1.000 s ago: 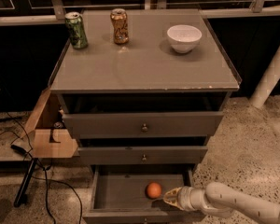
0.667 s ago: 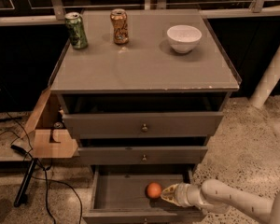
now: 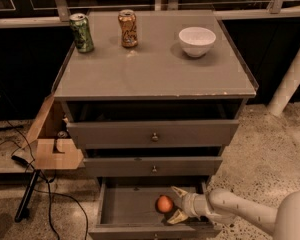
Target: Pick orange from bottom drawer and place on counter
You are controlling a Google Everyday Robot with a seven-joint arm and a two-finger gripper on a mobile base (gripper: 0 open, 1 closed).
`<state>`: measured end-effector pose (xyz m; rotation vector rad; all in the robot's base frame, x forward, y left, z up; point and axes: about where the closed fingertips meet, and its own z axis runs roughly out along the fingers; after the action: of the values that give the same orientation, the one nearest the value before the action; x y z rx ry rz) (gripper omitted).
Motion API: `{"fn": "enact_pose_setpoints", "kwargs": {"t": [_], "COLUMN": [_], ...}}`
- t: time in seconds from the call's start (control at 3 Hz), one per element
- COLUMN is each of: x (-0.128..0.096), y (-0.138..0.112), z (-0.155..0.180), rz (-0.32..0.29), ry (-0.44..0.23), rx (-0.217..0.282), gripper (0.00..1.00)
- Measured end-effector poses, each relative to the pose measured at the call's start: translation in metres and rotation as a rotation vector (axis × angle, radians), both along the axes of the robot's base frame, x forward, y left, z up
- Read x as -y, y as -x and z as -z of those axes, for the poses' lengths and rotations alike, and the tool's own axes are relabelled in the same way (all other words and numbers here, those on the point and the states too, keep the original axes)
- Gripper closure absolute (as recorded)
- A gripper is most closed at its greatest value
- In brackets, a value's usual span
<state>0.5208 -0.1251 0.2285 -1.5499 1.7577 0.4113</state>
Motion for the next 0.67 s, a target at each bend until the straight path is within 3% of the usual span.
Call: {"fn": "enact_pose_setpoints", "kwargs": {"t": [0.33, 0.67], "x": [-0.009, -0.013], "y": [-0.009, -0.019], "z": [0.021, 0.036], "rz": [0.017, 0.042], "ry": [-0.012, -0.018], "rx": [-0.015, -0.035], "gripper": [0.24, 0.38]}}
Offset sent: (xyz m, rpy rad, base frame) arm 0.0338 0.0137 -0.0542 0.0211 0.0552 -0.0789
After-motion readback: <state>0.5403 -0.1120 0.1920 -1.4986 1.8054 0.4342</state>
